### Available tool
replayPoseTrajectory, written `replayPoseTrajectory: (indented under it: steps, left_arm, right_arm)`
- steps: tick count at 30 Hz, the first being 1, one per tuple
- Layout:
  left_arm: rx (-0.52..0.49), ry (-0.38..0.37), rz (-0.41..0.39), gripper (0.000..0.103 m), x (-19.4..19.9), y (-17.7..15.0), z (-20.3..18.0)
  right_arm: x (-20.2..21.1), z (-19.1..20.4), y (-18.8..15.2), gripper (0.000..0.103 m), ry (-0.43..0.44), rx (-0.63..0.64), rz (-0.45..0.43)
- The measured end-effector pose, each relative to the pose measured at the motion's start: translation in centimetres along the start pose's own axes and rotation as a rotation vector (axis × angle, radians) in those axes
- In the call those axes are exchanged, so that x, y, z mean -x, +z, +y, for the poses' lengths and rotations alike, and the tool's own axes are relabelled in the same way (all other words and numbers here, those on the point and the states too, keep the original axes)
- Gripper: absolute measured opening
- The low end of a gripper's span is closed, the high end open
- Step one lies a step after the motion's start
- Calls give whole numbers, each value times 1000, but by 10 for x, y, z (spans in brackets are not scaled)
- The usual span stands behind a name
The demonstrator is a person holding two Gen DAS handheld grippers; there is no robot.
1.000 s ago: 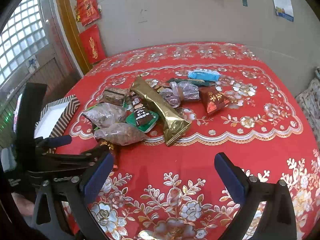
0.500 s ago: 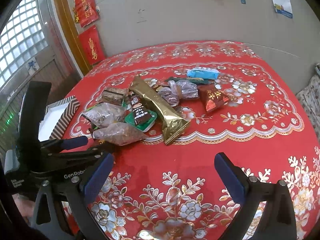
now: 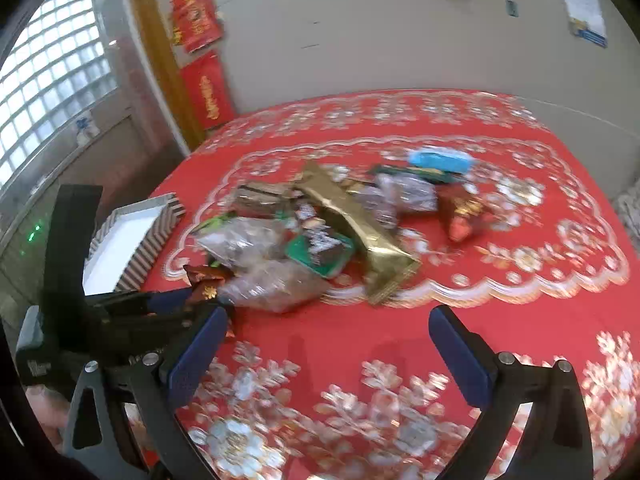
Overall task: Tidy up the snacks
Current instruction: 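Grasp the red-gold candy with the left tool while the right tool approaches the clear nut bags, then carry the red-gold candy with the left tool while the right tool grasps the tied nut bags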
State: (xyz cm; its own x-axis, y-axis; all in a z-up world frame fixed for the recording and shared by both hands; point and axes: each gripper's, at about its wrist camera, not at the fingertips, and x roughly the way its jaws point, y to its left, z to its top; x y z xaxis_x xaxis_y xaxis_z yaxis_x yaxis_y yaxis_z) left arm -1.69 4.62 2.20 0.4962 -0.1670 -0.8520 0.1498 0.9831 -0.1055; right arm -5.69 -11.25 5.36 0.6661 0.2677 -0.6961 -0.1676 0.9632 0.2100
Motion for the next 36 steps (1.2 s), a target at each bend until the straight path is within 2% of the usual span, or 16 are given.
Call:
replayPoseTrajectory:
  steps: [3, 7, 10, 18, 19, 20, 21, 25, 28, 36]
  left_arm:
    - [8, 8, 0, 38, 3, -3, 10]
    - [10, 32, -8, 38, 7, -8, 21]
    - [20, 37, -10, 38, 9, -10, 28]
    - [40, 29, -12, 38, 10, -12, 40]
    - [43, 25, -13, 38, 9, -12, 41]
    - [46, 22, -14, 38, 9, -12, 41]
    - [47, 21, -14, 38, 9, -12, 41]
    - [42, 24, -18, 38, 11, -13, 42]
    - [48, 23, -28, 37, 15, -14, 44]
    - [26, 28, -77, 37, 38, -15, 40]
  right_arm:
    - [-13, 17, 9, 101, 22, 47, 12]
    - [-39, 42, 19, 93, 46, 131, 48]
    - [-63, 57, 24, 92, 44, 180, 88]
    - [-108, 68, 39, 89, 49, 208, 160]
    - [-111, 70, 41, 83, 46, 216, 155]
    - [-113, 71, 43, 69, 43, 226, 148]
    - [-114, 72, 44, 58, 66, 224, 147]
    - [-115, 68, 42, 54, 94, 197, 156]
    - [-106, 64, 38, 46, 99, 172, 138]
    - [-66, 63, 25, 44, 104, 166, 68]
